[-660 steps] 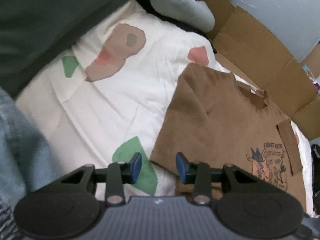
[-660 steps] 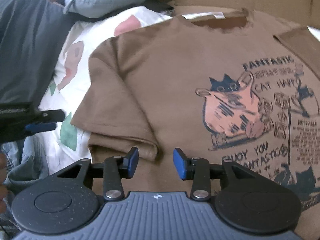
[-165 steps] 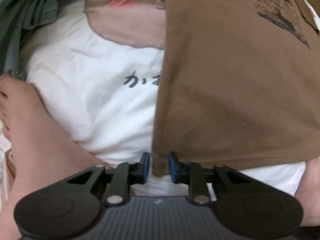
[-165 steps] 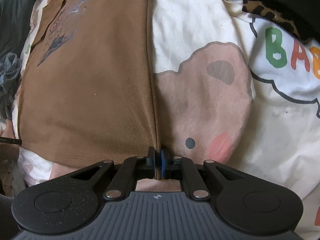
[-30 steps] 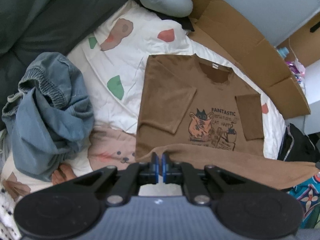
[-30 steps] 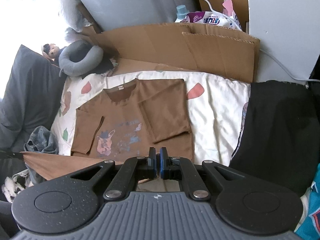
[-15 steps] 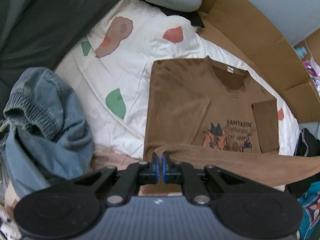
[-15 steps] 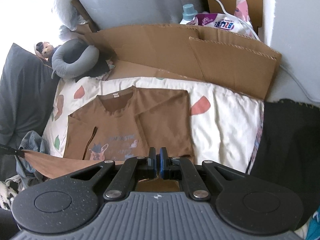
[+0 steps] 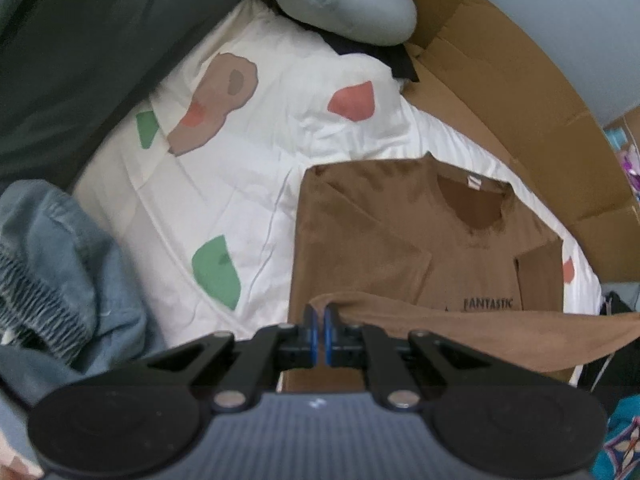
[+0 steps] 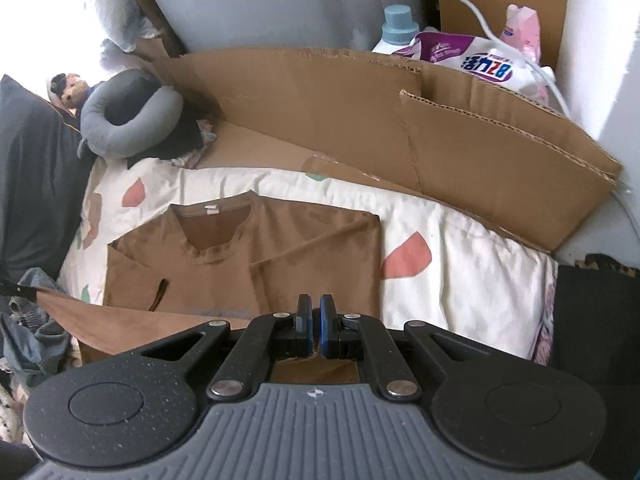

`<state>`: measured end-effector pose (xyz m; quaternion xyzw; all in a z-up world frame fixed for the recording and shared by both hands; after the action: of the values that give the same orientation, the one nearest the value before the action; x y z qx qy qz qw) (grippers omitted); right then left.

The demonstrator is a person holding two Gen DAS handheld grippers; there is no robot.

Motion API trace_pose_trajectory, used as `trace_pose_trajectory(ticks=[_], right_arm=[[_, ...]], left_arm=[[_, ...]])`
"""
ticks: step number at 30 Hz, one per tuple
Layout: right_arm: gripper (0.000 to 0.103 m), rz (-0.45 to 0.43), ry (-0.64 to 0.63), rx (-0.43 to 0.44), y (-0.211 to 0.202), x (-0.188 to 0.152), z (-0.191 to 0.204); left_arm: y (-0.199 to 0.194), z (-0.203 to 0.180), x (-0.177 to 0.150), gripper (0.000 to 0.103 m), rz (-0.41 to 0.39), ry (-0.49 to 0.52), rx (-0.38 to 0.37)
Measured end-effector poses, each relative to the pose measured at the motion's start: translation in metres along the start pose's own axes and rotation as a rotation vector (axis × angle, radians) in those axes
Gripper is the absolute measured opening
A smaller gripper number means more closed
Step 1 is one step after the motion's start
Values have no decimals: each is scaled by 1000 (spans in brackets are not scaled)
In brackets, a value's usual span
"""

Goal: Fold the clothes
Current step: 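Carry the held hem over the shirt body toward the collar with both tools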

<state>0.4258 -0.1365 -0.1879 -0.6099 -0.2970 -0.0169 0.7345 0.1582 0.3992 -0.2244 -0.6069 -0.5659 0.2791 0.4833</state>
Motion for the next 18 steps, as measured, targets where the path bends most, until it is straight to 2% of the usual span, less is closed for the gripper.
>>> trace_pose_trajectory(ticks=[7, 18], right_arm=[[1, 10, -13, -37, 50, 11, -2], [1, 30, -60, -96, 138, 29, -6]], left_arm=[[37, 17, 20, 3, -33, -28, -22], [108, 38, 50, 3, -39, 3, -4]])
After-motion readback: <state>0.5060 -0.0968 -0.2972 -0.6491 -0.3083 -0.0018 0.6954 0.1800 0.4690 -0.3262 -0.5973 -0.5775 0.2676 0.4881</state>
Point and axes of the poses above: each gripper's, at about its wrist camera, not at the fingertips, and y roughly the way its jaws point, z to its left, x to its top, the point moved 7 cm from there along y, roughly the way its jaws point, and after that the axes turned 13 degrees about -x, right-handed, at the moved point
